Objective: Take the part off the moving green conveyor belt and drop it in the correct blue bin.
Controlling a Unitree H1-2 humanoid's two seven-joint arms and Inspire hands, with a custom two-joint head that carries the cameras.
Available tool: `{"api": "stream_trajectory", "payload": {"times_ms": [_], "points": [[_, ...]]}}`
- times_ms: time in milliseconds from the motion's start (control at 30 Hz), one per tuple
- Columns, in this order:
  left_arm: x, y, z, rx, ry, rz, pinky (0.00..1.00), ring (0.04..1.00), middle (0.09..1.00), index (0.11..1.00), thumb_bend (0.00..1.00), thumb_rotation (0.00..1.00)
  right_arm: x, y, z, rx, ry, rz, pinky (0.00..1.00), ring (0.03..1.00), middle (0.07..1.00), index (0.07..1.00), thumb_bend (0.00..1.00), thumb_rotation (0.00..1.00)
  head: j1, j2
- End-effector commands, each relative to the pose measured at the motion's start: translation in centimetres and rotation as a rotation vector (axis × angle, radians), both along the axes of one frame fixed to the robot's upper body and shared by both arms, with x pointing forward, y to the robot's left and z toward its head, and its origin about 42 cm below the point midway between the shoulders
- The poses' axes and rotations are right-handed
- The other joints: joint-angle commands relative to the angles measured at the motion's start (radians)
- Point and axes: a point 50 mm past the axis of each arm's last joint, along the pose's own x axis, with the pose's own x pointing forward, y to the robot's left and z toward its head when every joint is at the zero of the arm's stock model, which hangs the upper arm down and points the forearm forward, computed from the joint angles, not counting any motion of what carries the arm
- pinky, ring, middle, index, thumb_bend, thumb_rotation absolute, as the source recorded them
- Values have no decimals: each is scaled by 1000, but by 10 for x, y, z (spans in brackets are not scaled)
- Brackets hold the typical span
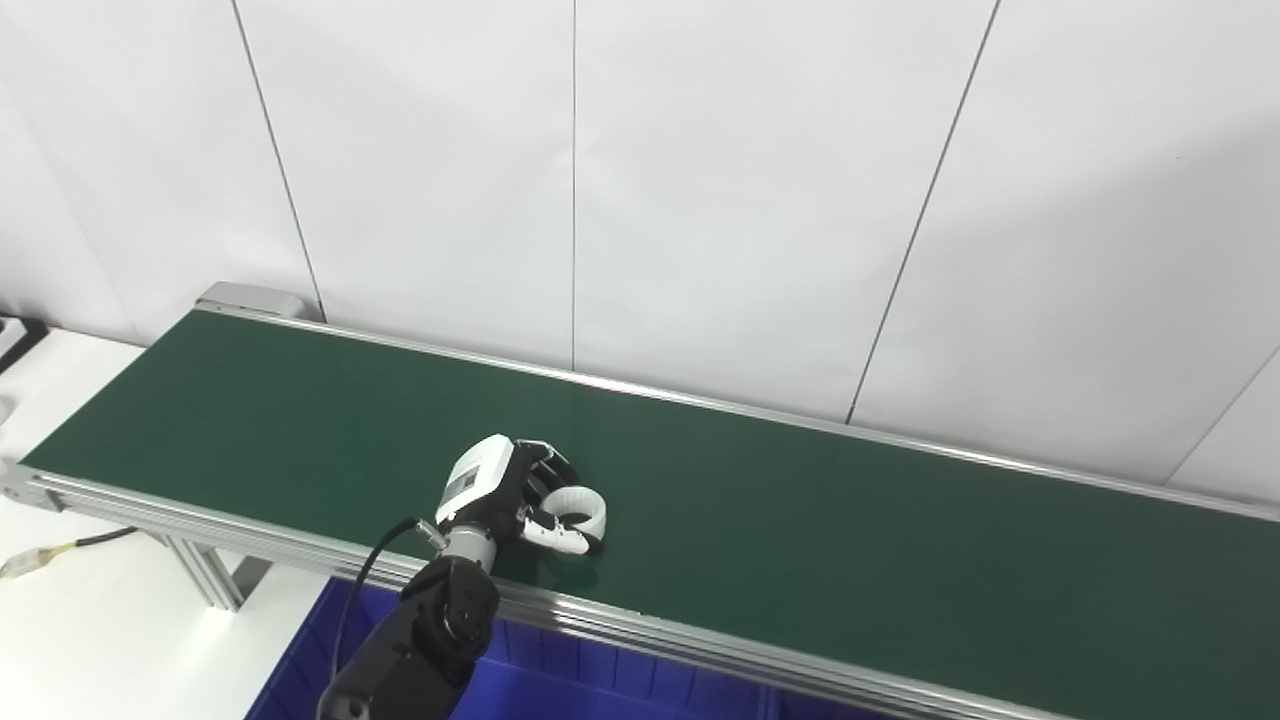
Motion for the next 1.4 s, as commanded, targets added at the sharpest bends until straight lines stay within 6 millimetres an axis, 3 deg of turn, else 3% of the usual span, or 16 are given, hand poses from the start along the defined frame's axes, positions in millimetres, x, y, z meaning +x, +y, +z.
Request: {"api": "stream_trajectory", "payload": {"times_ms": [0,167,400,533,700,933,1167,1367], "points": [[-8,1,28,-22,-171,-7,381,428,491,503,502,0,1,1,13,9,-67,19,559,618,647,805,777,90,-4,8],[-43,-3,48,-91,-335,-40,397,429,489,505,502,0,-1,2,17,8,-71,20,559,617,643,802,780,80,-29,30],[-85,-9,54,-154,-407,-91,335,396,465,516,499,0,-4,5,21,8,-80,26,576,619,642,799,783,112,-95,68],[-105,-9,49,-162,-375,-123,302,385,462,515,498,0,-5,8,24,10,-93,30,565,610,637,795,790,128,-164,100],[-122,0,30,-175,-282,-158,325,406,480,507,500,0,-7,15,28,16,-107,35,569,610,635,787,795,108,-220,122],[-138,26,-7,-90,-127,-223,337,406,482,509,499,0,-6,27,31,14,-95,37,590,628,647,805,758,217,-302,206],[-135,43,-21,-25,-27,-247,347,400,475,515,499,0,-2,29,33,14,-90,33,604,645,661,817,744,302,-312,256],[-127,50,-32,0,38,-234,380,410,484,513,499,0,2,26,37,19,-90,32,607,646,661,817,746,318,-294,298]]}}
